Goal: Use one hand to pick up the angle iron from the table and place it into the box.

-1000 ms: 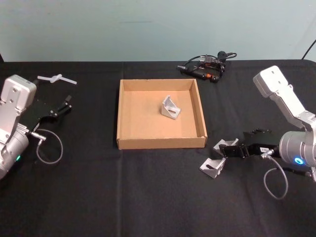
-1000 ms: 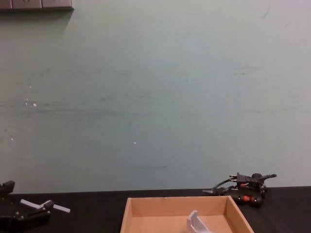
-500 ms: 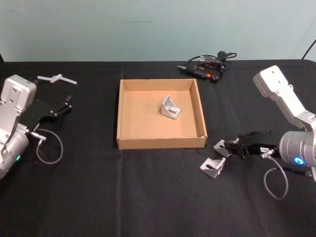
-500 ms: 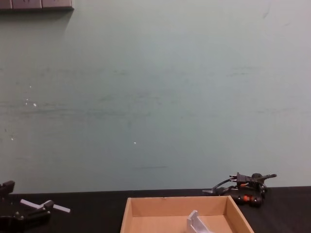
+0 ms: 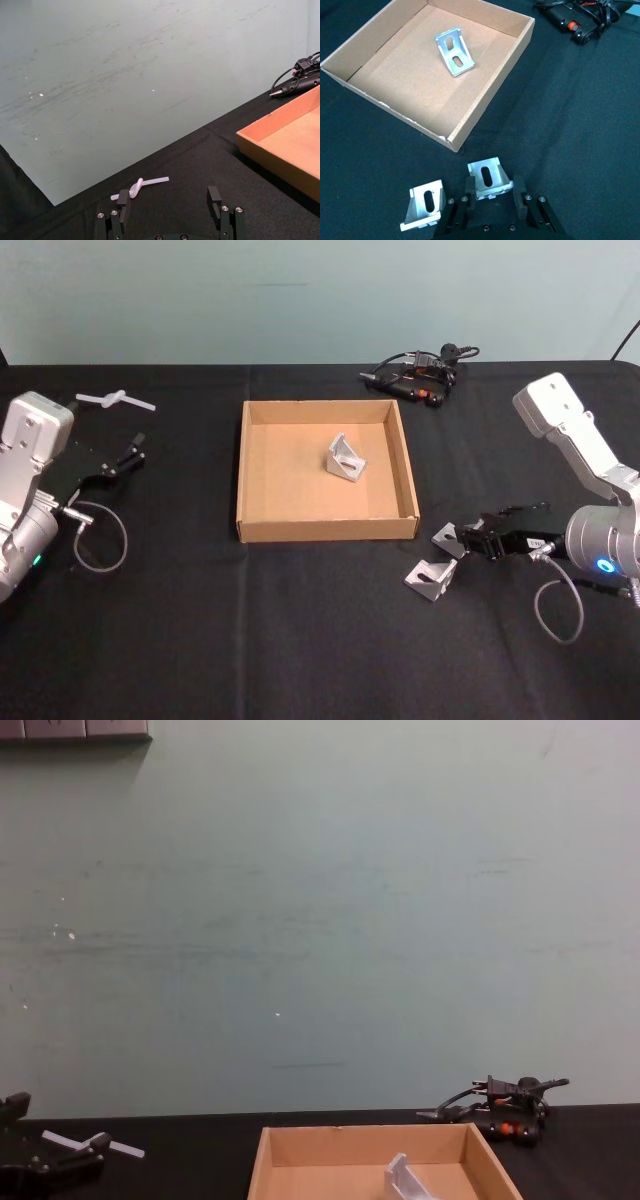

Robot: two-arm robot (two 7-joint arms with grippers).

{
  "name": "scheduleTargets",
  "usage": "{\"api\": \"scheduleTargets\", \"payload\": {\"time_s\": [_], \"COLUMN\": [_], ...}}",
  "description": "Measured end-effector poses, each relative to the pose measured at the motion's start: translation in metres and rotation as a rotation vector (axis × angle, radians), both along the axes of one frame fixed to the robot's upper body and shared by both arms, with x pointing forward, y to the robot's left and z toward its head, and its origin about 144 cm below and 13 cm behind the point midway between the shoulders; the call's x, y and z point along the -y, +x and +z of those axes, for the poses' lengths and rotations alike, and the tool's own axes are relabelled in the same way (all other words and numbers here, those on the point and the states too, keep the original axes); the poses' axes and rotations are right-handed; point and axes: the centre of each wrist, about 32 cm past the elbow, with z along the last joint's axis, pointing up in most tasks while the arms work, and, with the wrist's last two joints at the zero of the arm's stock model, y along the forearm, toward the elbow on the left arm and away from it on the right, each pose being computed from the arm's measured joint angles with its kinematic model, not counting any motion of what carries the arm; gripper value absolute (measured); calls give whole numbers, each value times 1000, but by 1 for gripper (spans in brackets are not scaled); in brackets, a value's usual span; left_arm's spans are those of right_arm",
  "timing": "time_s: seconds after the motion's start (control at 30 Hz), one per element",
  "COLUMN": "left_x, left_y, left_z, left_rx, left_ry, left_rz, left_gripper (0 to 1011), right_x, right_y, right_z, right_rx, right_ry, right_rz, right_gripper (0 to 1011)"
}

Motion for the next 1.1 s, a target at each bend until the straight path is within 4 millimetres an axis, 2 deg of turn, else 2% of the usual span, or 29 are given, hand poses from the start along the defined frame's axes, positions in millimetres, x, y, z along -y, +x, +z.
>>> {"api": "scheduleTargets", "payload": {"time_s": [0.27, 0.73, 0.93, 1.1], "left_x": [0, 0, 0, 0], "left_y": [0, 0, 0, 0], "left_z": [0, 0, 0, 0], "left_rx": [0, 0, 0, 0], "left_ry": [0, 0, 0, 0], "left_rz": [0, 0, 0, 0], "left_gripper": [1005, 1005, 1005, 1005], "right_x": [-1, -13, -30, -46], "right_y": [-2, 3, 23, 45], "right_z": [5, 45, 55, 54], "right_rx": [25, 143, 175, 184], "right_ry": [-5, -5, 10, 33], "right_rz": [5, 26, 55, 89], "right_gripper": [446, 446, 446, 446]}}
